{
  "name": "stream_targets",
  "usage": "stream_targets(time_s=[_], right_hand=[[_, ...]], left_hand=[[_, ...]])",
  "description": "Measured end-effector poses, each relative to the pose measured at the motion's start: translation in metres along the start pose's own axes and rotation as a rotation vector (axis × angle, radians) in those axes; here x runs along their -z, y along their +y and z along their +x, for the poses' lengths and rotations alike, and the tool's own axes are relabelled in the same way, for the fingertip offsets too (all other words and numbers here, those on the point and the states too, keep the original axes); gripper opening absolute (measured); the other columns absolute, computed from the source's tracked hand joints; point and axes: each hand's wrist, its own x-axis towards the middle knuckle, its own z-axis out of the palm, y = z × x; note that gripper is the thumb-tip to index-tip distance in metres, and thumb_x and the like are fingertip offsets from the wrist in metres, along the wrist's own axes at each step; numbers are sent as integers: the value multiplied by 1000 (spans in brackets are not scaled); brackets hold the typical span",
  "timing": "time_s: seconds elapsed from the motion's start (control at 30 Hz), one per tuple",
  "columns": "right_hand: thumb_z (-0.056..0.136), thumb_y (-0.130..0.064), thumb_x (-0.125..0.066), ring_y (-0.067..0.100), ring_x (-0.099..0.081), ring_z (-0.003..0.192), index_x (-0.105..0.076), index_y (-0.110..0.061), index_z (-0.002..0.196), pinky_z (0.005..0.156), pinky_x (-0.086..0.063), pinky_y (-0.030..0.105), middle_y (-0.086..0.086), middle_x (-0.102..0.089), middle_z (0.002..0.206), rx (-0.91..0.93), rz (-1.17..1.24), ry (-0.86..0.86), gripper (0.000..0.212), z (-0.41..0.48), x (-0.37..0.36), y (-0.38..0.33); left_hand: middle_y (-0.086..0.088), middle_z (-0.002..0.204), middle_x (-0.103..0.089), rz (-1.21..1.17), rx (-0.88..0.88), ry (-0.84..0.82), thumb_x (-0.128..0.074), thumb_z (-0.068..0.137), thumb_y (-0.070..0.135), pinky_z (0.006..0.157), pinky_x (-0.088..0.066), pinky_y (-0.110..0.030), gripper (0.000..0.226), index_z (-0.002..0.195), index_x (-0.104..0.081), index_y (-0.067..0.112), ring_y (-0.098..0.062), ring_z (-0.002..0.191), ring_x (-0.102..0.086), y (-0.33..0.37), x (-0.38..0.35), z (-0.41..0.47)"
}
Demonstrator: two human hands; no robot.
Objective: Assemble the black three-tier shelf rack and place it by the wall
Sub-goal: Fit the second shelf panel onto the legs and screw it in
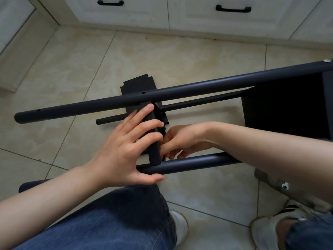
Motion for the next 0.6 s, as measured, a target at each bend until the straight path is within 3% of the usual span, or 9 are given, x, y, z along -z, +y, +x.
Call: stream_targets(time_s=[0.1,0.27,0.47,0.6], right_hand=[[92,-21,-66,13,-59,81,-67,2,112,80,-46,30,6,-65,93,18,-1,18,31,1,-2,0],[92,-20,-67,7,-58,74,-72,-11,95,73,-44,26,3,-67,90,52,43,-20,11,-5,4,0],[92,-19,-66,11,-58,78,-68,-8,101,77,-46,29,6,-64,91,27,8,-14,15,0,-2,0],[92,-18,-68,9,-58,75,-72,-9,98,72,-47,24,5,-64,90,44,58,-23,12,-3,2,1]], left_hand=[[-11,142,-55,2,2,-3,-71,78,70,113,-36,-61,71,119,-61,12,-36,153,-22,0,0,0],[-10,142,-55,7,3,-2,-72,76,69,113,-36,-61,71,118,-60,13,-35,154,-22,0,0,0],[-9,143,-53,0,-6,2,-74,75,69,113,-36,-61,72,120,-57,15,-35,154,-21,0,-1,-1],[-10,144,-53,8,-8,-4,-74,75,70,112,-36,-63,73,121,-56,15,-35,154,-21,-1,-1,-1]])
